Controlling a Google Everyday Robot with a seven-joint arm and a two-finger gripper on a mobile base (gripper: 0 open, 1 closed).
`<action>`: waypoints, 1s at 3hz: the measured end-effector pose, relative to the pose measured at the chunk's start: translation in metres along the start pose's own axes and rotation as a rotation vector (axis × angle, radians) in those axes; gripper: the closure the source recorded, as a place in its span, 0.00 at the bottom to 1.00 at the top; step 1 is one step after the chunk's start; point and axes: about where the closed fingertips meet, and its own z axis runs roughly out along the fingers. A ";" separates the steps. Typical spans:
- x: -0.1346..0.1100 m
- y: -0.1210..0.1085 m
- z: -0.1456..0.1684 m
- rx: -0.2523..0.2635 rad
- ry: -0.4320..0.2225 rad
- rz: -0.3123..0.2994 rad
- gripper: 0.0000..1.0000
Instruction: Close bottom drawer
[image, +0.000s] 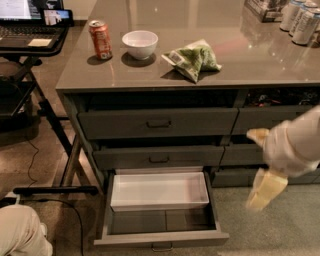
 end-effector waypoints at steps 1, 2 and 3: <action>0.036 0.017 0.081 -0.026 -0.117 0.018 0.00; 0.043 0.003 0.096 0.021 -0.136 0.016 0.00; 0.043 0.003 0.097 0.021 -0.136 0.016 0.00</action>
Offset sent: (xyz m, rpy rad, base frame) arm -0.0065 -0.0022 -0.0799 0.1059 0.0072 0.0117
